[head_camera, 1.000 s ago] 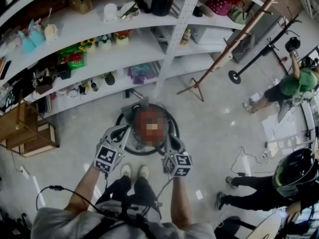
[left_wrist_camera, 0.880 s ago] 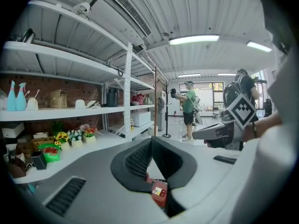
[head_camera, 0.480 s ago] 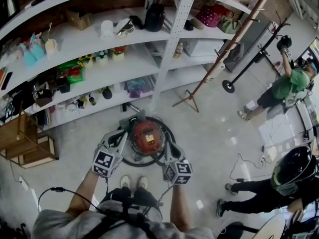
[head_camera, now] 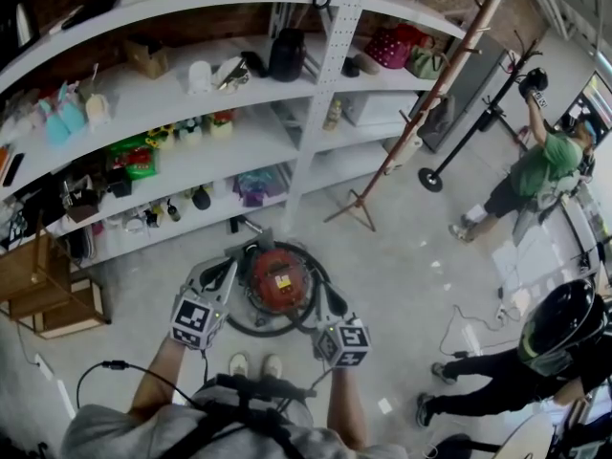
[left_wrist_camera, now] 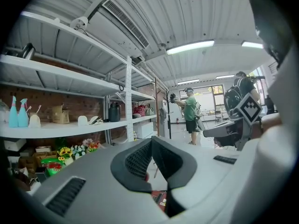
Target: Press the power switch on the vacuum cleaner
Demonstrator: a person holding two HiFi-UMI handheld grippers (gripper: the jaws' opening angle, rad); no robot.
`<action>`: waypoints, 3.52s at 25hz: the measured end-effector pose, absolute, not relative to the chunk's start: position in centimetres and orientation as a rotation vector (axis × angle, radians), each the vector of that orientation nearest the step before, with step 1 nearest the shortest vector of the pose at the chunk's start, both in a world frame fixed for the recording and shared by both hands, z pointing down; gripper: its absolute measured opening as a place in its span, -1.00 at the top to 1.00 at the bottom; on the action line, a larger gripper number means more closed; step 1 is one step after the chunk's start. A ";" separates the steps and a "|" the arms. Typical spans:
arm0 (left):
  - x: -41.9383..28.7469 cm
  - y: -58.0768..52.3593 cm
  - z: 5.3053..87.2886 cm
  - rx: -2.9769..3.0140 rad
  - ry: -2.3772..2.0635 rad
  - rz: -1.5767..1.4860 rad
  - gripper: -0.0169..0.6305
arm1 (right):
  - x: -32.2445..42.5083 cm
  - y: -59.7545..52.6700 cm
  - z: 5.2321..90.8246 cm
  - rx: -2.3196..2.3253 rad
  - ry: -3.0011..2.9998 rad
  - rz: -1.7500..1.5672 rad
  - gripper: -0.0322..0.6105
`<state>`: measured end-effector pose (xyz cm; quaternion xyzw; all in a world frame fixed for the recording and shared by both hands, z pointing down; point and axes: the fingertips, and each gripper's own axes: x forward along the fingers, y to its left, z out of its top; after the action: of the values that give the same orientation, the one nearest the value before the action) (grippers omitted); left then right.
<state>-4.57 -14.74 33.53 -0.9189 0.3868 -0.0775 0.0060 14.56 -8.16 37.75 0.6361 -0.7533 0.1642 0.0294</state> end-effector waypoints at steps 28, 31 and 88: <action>-6.8 -12.9 31.0 -2.793 1.216 -0.240 0.92 | 15.1 -5.1 34.2 2.034 -2.376 0.389 0.86; -6.9 -12.9 30.9 -2.791 1.213 -0.246 0.92 | 14.9 -5.0 33.8 2.033 -2.373 0.399 0.86; -5.7 -12.8 31.0 -2.772 1.184 -0.252 0.93 | 13.7 -5.8 34.1 1.955 -2.409 0.371 0.86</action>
<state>-5.73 -12.77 30.95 -0.9149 0.3907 -0.0830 0.0585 13.71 -5.78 34.09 0.6256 -0.7710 0.1188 0.0082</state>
